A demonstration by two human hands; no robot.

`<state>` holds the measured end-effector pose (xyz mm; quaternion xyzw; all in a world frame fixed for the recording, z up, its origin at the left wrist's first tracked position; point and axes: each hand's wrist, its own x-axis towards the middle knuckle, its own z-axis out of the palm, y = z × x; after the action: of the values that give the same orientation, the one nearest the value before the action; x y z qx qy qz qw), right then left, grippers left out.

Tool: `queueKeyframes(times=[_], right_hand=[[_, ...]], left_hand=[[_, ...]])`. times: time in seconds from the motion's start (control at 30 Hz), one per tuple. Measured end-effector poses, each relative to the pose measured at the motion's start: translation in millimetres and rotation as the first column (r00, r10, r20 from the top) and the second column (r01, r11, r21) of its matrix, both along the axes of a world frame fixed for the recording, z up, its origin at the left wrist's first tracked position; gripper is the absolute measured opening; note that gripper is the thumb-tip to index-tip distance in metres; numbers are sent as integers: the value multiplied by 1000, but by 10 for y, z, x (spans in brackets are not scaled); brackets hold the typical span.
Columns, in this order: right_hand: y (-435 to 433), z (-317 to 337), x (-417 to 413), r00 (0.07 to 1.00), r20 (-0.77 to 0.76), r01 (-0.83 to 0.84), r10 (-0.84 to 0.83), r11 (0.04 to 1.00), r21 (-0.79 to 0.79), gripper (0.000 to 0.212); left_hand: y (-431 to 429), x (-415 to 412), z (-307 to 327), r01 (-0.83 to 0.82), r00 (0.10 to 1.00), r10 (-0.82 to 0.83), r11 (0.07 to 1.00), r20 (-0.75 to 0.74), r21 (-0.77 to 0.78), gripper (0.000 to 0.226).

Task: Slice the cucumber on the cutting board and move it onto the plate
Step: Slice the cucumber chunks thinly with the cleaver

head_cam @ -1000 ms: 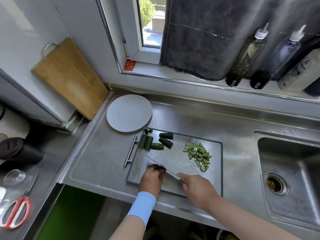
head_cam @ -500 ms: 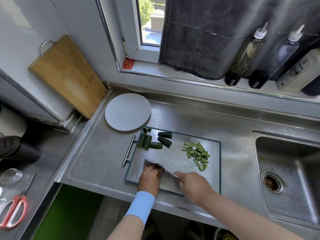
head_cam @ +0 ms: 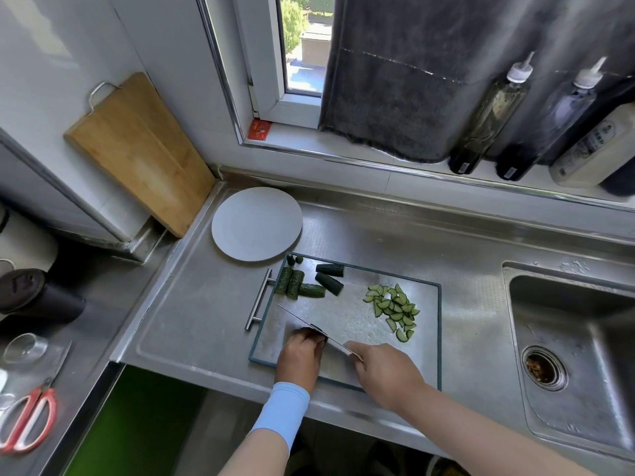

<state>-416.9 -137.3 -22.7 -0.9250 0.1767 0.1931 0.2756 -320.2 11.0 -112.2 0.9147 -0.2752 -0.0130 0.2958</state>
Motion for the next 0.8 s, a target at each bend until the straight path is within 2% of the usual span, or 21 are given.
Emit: queueKeyframes(times=[0.17, 0.57, 0.8], right_hand=[[-17, 18, -63, 1000, 27, -10, 10, 1000, -23, 33], [-4, -33, 19, 999, -20, -32, 32, 999, -6, 27], [-3, -14, 35, 999, -29, -27, 27, 1000, 5, 31]], left_hand=[[-2, -13, 2, -26, 1000, 26, 1000, 9, 17, 17], [16, 18, -131, 1, 1000, -1, 999, 2, -40, 18], [15, -10, -104, -4, 1000, 4, 1000, 2, -19, 16]])
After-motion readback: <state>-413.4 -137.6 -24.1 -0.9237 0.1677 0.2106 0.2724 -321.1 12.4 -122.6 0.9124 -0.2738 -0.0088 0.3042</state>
